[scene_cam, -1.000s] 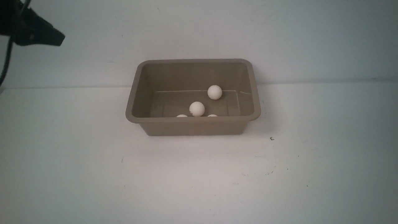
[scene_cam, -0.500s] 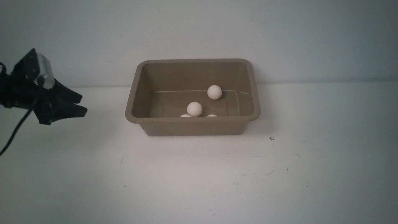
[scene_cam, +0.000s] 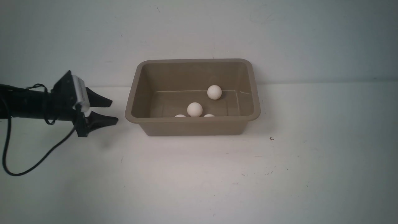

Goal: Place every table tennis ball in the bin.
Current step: Use the left arm to clamp the table tennis ball closest to it

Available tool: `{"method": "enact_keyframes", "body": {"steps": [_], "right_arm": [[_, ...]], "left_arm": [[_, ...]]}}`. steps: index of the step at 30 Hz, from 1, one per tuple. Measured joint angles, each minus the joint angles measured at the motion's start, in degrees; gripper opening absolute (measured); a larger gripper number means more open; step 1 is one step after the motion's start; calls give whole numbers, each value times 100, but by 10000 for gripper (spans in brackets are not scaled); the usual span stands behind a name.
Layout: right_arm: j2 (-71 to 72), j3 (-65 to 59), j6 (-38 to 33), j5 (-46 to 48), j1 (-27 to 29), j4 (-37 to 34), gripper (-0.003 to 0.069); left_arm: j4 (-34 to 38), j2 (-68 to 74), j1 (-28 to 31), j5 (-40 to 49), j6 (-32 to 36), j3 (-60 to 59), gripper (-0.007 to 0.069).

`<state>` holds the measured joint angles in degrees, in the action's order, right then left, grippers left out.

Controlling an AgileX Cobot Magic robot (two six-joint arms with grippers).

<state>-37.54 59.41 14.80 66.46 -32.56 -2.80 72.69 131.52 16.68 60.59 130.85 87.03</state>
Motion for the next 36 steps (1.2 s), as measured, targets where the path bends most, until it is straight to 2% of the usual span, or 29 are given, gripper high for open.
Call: {"method": "enact_keyframes", "body": {"steps": [6, 15, 27, 33, 36], "right_arm": [[0, 0, 84, 58, 0, -63, 442], [0, 0, 173, 212, 0, -171, 442], [0, 0, 193, 236, 0, -171, 442], [-93, 0, 193, 236, 0, -171, 442], [-206, 0, 194, 236, 0, -184, 442]], "left_arm": [[344, 175, -314, -392, 193, 0, 482], [933, 232, -466, -854, 372, 0, 482], [1225, 239, -482, -860, 441, 0, 482], [1812, 552, -482, -866, 650, 194, 482], [1869, 856, -482, -833, 589, 452, 482]]}}
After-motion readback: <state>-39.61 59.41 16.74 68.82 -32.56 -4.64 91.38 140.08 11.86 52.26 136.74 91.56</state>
